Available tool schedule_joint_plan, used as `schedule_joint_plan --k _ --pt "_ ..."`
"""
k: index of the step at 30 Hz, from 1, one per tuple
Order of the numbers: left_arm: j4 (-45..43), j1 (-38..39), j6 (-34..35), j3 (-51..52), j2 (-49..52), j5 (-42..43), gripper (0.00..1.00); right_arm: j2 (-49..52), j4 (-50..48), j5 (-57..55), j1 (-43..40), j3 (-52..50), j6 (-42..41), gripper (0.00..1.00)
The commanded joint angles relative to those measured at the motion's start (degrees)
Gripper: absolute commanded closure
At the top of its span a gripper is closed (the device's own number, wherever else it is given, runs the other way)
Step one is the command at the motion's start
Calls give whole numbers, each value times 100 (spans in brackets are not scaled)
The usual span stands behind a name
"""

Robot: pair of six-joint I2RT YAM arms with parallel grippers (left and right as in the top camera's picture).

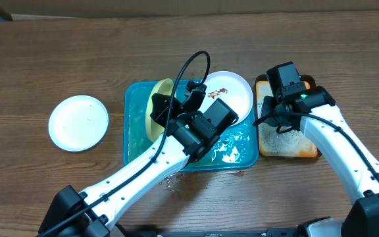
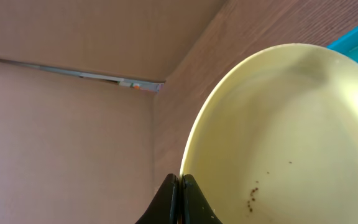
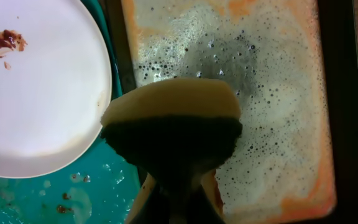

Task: Clean dirty plates on tray and stack at the side
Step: 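Lift the yellow plate with the left gripper and carry it left, then set the yellow plate on the white plate at left and release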

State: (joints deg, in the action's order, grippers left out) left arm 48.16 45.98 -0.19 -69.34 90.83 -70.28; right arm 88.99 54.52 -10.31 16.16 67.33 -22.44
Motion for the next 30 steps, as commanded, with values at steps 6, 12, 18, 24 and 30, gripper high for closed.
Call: schedule_joint_plan --k 6,12,18,24,30 --pt "142 -404 564 -15 -61 96 96 -26 4 2 -17 57 -9 96" --pt "787 -1248 1261 -168 -455 1705 96 -26 11 2 -17 57 -7 96" --pt "693 -2702 1261 -214 -1161 3768 96 -26 13 2 -17 57 -7 96" --pt "645 -4116 1217 -212 -1331 5300 96 -26 28 2 -17 57 -7 96" --pt "638 -5604 1196 -208 -1115 6308 96 -26 57 2 -17 57 -7 96"
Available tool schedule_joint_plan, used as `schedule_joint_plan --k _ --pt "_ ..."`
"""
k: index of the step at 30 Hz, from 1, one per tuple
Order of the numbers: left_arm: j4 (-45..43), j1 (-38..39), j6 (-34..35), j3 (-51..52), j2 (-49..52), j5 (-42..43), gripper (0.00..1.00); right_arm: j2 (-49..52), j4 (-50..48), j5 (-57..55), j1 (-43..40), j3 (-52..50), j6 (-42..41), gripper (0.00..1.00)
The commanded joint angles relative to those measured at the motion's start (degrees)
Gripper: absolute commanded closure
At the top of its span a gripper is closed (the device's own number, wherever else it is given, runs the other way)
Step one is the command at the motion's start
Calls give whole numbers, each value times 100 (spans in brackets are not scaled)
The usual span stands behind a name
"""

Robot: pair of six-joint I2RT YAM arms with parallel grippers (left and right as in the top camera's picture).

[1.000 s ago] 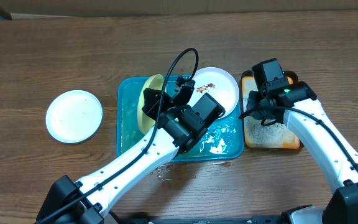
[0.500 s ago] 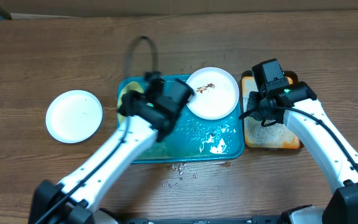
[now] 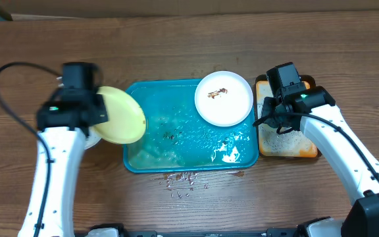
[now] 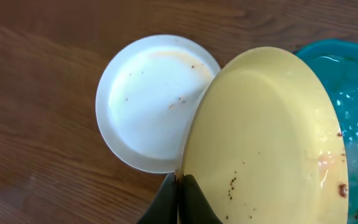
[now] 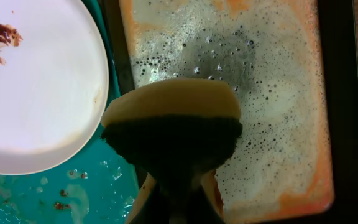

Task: Clean dirty plates on tray and stack at the side
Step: 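Set the yellow plate on the white plate at left and release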

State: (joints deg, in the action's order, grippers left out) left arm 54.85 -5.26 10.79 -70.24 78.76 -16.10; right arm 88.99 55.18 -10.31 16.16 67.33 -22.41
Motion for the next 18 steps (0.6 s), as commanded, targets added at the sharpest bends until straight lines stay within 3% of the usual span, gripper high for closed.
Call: schedule_joint_plan --k 1,7,18 --pt "-79 -691 96 -118 140 920 96 -26 -9 2 -17 57 -9 96" --pt "-459 -1574 81 -118 459 1040 96 -26 -4 2 -17 57 -9 96" --pt "-870 -2293 81 -118 1226 949 96 -26 72 2 -17 57 -9 96"
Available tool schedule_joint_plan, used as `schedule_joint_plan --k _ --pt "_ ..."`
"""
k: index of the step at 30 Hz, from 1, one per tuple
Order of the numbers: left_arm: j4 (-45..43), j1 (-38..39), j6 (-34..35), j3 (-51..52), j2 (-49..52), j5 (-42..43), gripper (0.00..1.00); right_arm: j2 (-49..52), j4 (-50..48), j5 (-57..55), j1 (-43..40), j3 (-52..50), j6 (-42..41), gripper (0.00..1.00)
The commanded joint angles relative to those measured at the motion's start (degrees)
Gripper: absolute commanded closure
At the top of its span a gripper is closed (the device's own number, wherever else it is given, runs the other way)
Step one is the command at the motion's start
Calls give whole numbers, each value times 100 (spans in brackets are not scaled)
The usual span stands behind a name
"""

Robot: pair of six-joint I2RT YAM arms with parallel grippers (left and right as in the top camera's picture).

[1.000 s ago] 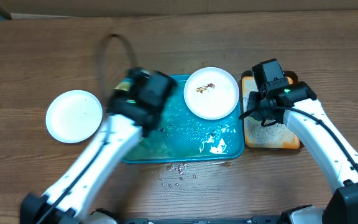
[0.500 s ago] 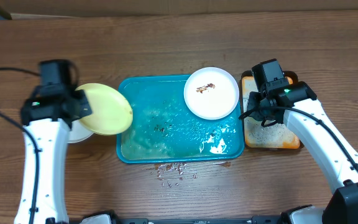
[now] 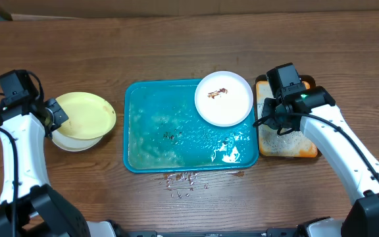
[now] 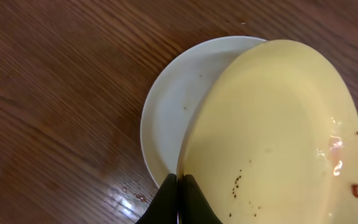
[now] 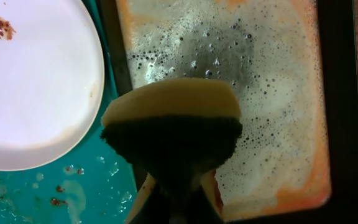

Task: Clean dirty plates on tray and stack at the side
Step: 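Set the yellow plate on the white plate at left and release, then move the left gripper to the white plate rim in the tray and grasp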

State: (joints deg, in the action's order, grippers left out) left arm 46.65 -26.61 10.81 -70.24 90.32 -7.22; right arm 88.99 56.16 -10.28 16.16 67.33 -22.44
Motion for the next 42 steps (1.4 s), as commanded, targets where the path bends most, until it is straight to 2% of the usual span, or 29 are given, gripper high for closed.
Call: schedule_joint_plan --k 1,4,5,7,9,10,11,18,24,26,27,28,35,39,42 --pt "-52 -190 79 -118 70 61 96 -26 -26 0 -17 57 -7 96" --pt "-44 -251 81 -118 68 81 96 -26 -24 0 -17 57 -7 96" --pt "-33 -254 79 -118 68 83 91 -26 -20 0 -17 57 -4 96" --pt "-20 -251 79 -118 68 94 75 -26 -22 0 -17 57 -7 96" --pt "-9 -238 79 -118 68 192 43 -26 -22 0 -17 57 -7 96" --pt "-9 -221 79 -118 68 310 32 -26 -20 0 -17 57 -7 96" --pt "-9 -205 81 -120 68 428 26 -26 -17 0 -17 57 -4 96" --pt "149 282 74 -118 63 1799 21 -26 20 0 -17 57 -7 96" --pt "210 1506 -221 -120 63 2319 21 -26 175 0 -17 57 -7 96" --pt "107 1987 -396 -118 63 2371 13 -26 269 0 -17 57 -33 96" --pt "17 2238 -457 -118 63 2376 2 -26 299 0 -20 57 -48 96" --pt "-96 2474 -479 -120 66 2365 0 -26 321 0 -28 57 -109 96" --pt "-1335 3624 -481 -118 118 2343 0 -26 348 232 -431 57 -282 96" --pt "-1939 4004 -435 -118 332 2337 0 -26 122 295 -870 57 -260 96" --pt "-2387 4229 -240 -118 651 2339 0 -26 -166 590 -1143 57 144 96"
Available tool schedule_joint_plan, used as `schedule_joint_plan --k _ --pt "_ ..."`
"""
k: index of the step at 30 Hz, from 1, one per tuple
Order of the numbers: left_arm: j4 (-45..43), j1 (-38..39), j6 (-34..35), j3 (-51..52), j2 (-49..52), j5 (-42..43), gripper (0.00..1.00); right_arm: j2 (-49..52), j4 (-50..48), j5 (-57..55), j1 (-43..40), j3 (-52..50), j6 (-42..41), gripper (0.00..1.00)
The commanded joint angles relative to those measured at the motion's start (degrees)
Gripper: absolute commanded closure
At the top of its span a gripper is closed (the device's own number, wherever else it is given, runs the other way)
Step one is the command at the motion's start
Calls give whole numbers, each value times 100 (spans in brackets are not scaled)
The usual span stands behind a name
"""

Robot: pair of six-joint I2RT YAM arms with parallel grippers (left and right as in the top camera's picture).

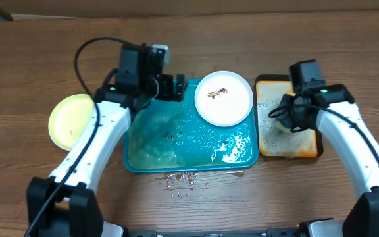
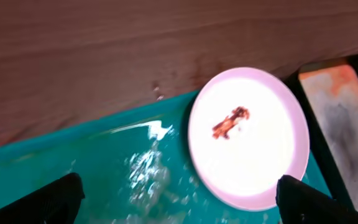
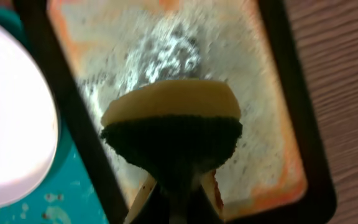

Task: Clean dirty plates on tray and stack at the side
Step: 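Move the left gripper to the white plate rim in the tray and grasp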

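Note:
A white plate (image 1: pixel 224 97) with a brown smear (image 2: pixel 230 122) lies in the back right corner of the teal tray (image 1: pixel 170 148). A yellow plate (image 1: pixel 71 122) lies flat on the table at the far left. My left gripper (image 1: pixel 175 87) hangs open over the tray's back edge, just left of the white plate, its fingertips (image 2: pixel 59 198) wide apart and nothing between them. My right gripper (image 3: pixel 179 193) is shut on a yellow-and-green sponge (image 3: pixel 171 121) above the soapy orange dish (image 1: pixel 288 125).
The teal tray holds wet foam and bits of food (image 1: pixel 232 150). Crumbs (image 1: pixel 186 178) lie on the wooden table just in front of the tray. The soap dish has a black rim (image 3: pixel 303 106) and stands right against the tray's right side.
My left gripper let go of the yellow plate, which now lies where the white plate stood at the left. That gripper is now open over the tray beside the smeared plate. The right gripper shifted right over the soap dish.
At first my left gripper held the yellow plate on edge over the tray. Then it held the plate at the tray's left edge, then over the clean white plate on the table. Now the plate rests there, released. The right gripper kept the sponge over the soap dish throughout.

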State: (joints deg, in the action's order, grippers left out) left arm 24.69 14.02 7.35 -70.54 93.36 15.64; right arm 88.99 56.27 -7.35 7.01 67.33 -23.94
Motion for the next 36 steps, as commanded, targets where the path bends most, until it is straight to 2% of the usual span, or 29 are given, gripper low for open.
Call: schedule_joint_plan --k 1,5,10,13,14,23,29,36 --pt "-304 229 175 -87 457 50 0 -26 -264 442 -302 57 461 96" --pt "-772 481 448 -87 944 94 0 -26 -260 625 -459 55 577 96" --pt "-1027 748 953 -87 1482 94 11 -26 -116 621 -461 46 579 96" --pt "-804 892 1121 -87 1764 94 35 -26 -85 621 -461 46 577 96" --pt "-708 920 1178 -87 1799 94 39 -26 -85 621 -461 46 579 96" --pt "282 1038 1370 -87 1875 92 40 -26 -59 623 -461 46 577 96" --pt "494 1056 1705 -87 1875 90 48 -26 -9 623 -461 46 577 96" --pt "503 1161 1862 -87 1878 87 46 -26 50 623 -461 46 579 96"
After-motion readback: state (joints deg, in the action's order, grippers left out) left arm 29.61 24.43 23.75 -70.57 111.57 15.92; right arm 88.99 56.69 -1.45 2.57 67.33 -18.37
